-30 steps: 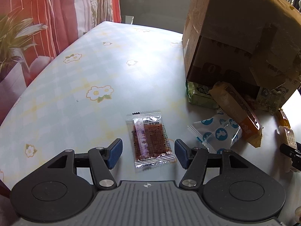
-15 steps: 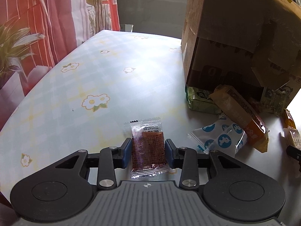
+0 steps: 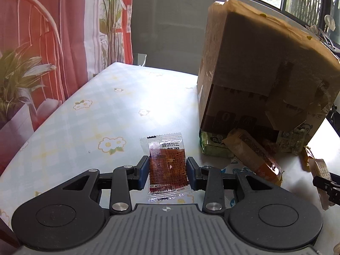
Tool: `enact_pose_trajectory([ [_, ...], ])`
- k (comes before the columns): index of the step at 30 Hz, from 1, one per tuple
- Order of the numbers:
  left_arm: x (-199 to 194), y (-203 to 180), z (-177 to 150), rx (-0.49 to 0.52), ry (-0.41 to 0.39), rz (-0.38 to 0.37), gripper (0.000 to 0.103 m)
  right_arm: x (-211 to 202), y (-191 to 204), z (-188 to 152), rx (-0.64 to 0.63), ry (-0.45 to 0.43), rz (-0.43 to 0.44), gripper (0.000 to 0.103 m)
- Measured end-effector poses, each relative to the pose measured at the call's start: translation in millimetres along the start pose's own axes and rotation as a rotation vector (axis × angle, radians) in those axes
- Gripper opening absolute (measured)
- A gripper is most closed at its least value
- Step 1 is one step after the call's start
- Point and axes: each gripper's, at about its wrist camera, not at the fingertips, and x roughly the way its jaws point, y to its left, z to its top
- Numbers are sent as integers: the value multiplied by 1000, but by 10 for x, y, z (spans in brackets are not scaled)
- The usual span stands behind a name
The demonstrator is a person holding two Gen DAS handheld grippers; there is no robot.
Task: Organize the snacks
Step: 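Carry the cracker pack and sauce packet to the floor box and open both tools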
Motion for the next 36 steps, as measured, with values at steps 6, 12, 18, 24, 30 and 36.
enact_pose_trajectory([
  [6, -308, -29, 383, 10, -130, -32, 39, -276, -32, 275, 6, -121, 44, 50],
  [12, -599, -327, 909, 60, -268, -140, 40, -595, -110, 765, -2, -261, 72, 50],
  [18, -628, -834, 1432, 125, -326, -267, 40, -778, -183, 1453, 6, -363, 129, 50],
  [24, -277, -1404, 1923, 162, -297, -337, 40, -582, -166, 2150, -31, -365, 145, 50],
  [30, 236, -1822, 2161, 197, -221, -297, 40, -128, -109, 2452, -56, -276, 117, 50],
  [36, 564, -1971, 2240, 209, -162, -272, 40, 156, -51, 2492, -88, -213, 79, 50],
])
